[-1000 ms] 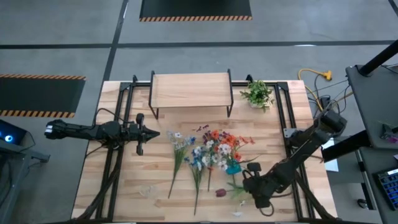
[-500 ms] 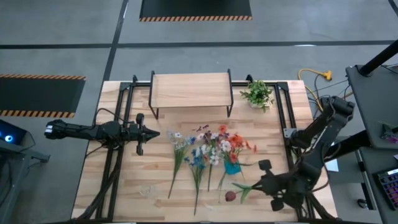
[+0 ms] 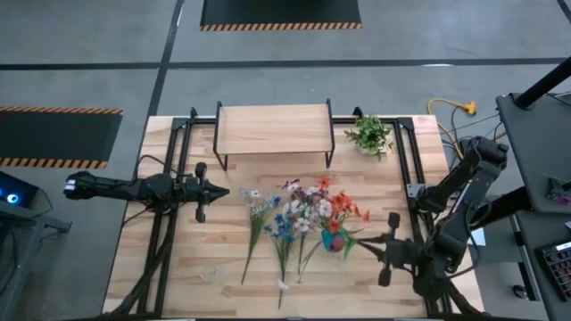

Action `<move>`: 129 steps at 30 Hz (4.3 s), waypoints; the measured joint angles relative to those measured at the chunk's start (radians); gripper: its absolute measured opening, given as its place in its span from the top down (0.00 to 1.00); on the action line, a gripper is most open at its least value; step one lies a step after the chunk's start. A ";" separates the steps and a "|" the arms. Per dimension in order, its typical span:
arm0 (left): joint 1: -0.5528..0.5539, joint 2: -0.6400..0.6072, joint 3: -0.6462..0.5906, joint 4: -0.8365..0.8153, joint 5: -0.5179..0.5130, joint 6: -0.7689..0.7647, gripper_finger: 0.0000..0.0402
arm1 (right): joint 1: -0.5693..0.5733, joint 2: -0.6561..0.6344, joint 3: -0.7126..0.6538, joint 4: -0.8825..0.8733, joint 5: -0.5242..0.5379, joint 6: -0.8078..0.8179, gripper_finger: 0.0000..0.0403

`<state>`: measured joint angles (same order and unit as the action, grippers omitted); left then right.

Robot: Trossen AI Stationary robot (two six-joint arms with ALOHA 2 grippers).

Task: Pick and place flowers into a vace then onto a shelf
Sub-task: Put the red flower into the blue vase

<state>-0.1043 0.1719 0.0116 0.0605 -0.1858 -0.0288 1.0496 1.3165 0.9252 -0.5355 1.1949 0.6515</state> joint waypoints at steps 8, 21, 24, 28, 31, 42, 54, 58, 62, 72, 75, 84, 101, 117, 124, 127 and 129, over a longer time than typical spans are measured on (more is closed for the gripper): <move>0.000 0.000 0.000 0.002 -0.001 0.000 1.00 | 0.003 0.086 0.000 0.047 0.228 0.095 0.97; 0.000 0.000 0.000 0.003 -0.001 0.000 1.00 | -0.013 0.122 -0.001 0.118 0.378 0.289 0.97; 0.000 0.000 0.000 0.003 -0.001 0.000 1.00 | -0.023 0.116 0.006 0.121 0.377 0.280 0.97; 0.000 0.000 0.000 0.008 0.000 0.000 1.00 | -0.048 0.114 0.026 0.123 0.378 0.257 0.97; 0.000 0.000 0.000 0.008 0.000 0.000 1.00 | -0.067 0.113 0.043 0.123 0.377 0.230 0.97; 0.000 0.000 0.000 0.008 0.000 0.000 1.00 | -0.081 0.111 0.163 0.123 0.376 -0.001 0.97; 0.000 0.000 0.000 0.008 0.000 0.000 1.00 | 0.011 0.110 0.261 0.132 -0.046 -0.414 0.97; 0.000 0.000 0.000 0.007 0.000 0.000 1.00 | 0.028 0.100 0.216 0.333 -0.194 -0.709 0.97; 0.000 0.000 0.000 0.008 0.000 0.000 1.00 | 0.040 0.030 0.151 0.585 -0.326 -0.961 0.97; 0.000 0.000 0.000 0.009 0.000 0.000 1.00 | -0.006 -0.101 -0.230 1.226 -0.341 -1.183 0.97; 0.000 0.000 0.000 0.010 0.000 0.000 1.00 | -0.021 -0.098 -0.349 1.479 -0.387 -1.258 0.97; 0.000 0.000 0.000 0.010 0.000 0.000 1.00 | -0.081 0.003 -0.498 1.856 -0.499 -1.364 0.97; 0.000 0.000 0.000 0.010 0.000 0.000 1.00 | -0.172 0.133 -0.470 1.887 -0.541 -1.317 0.97; 0.000 0.000 0.000 0.010 0.000 0.000 1.00 | -0.235 0.139 -0.573 1.873 -0.537 -1.121 0.97; 0.000 0.000 0.000 0.010 0.000 0.000 1.00 | -0.263 0.137 -0.589 1.879 -0.537 -1.069 0.97; 0.000 0.000 0.000 0.010 0.000 0.000 1.00 | -0.264 0.137 -0.589 1.878 -0.518 -1.045 0.97; 0.000 0.000 0.000 0.010 0.000 0.000 1.00 | -0.262 0.137 -0.591 1.877 -0.468 -1.021 0.97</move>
<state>-0.1043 0.1719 0.0116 0.0708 -0.1860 -0.0288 0.7872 1.4532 0.3339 1.3419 0.7266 -0.3693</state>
